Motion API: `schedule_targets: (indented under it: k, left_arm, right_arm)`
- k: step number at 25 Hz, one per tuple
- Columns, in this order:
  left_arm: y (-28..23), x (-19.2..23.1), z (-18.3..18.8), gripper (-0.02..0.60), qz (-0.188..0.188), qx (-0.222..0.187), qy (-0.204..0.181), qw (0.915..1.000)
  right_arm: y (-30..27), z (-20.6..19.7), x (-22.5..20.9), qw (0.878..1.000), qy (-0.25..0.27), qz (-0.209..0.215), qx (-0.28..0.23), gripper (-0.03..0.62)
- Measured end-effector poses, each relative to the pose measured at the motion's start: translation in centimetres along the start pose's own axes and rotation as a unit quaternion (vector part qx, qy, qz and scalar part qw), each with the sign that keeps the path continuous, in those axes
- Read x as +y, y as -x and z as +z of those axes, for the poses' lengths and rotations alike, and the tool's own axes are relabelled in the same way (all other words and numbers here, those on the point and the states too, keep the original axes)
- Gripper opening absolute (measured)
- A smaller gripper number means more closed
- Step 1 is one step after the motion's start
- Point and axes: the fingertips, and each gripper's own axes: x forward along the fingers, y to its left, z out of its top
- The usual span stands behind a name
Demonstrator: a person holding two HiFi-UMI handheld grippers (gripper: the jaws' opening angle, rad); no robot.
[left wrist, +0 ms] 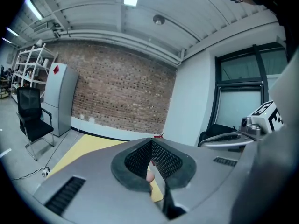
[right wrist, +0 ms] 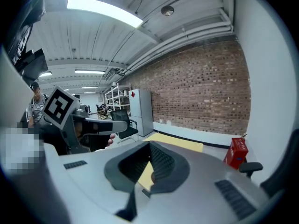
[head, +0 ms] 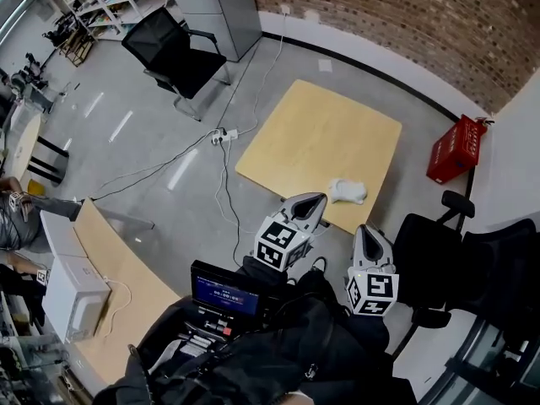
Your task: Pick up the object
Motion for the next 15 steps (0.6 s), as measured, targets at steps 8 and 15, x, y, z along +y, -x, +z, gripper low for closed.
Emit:
schedule_targets:
  k: [8, 15]
  left_arm:
    - [-6.2, 0.4, 1.5, -0.003, 0.01, 0.017, 0.008, 0.9998]
    - [-8.8, 1.7, 0.8, -0.003, 0.035, 0.04, 0.017, 0.9984]
  right_arm:
    - [-3.8, 0.7, -6.5, 1.0, -0.02, 0.003, 0.003, 0.005]
    - [-6.6, 0.2, -9.9, 0.999, -0.035, 0.014, 0.014, 0.005]
